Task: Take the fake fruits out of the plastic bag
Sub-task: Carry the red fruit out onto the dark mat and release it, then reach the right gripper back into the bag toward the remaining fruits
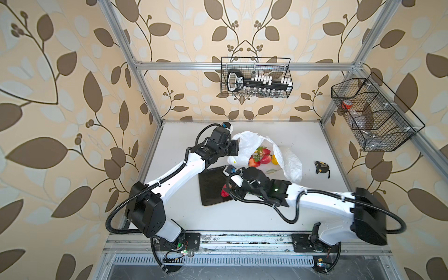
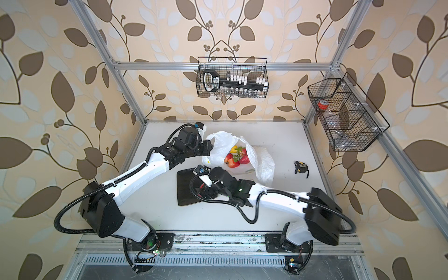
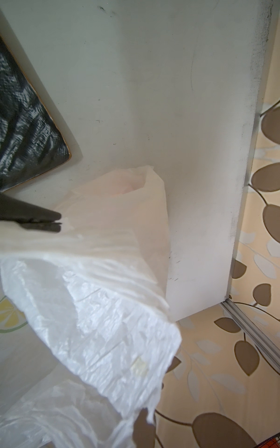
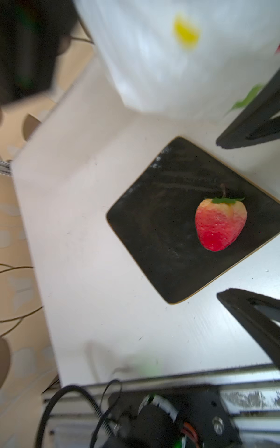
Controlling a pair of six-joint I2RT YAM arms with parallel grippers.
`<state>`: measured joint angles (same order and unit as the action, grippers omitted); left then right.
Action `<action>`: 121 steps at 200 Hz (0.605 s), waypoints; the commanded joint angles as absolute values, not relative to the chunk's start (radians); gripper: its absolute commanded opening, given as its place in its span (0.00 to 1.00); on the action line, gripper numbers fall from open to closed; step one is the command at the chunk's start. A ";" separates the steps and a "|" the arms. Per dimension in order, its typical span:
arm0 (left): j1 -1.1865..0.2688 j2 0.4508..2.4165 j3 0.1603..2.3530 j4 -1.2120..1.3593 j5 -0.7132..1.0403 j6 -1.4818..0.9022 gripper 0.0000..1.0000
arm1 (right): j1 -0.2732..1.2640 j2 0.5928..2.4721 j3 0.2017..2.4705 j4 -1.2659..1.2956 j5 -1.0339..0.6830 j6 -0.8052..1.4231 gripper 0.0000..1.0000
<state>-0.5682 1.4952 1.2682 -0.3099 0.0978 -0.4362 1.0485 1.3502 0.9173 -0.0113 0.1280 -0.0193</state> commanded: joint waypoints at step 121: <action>-0.604 1.361 1.173 -0.286 0.148 -0.478 0.00 | 0.726 1.359 0.967 -0.380 0.408 0.958 0.69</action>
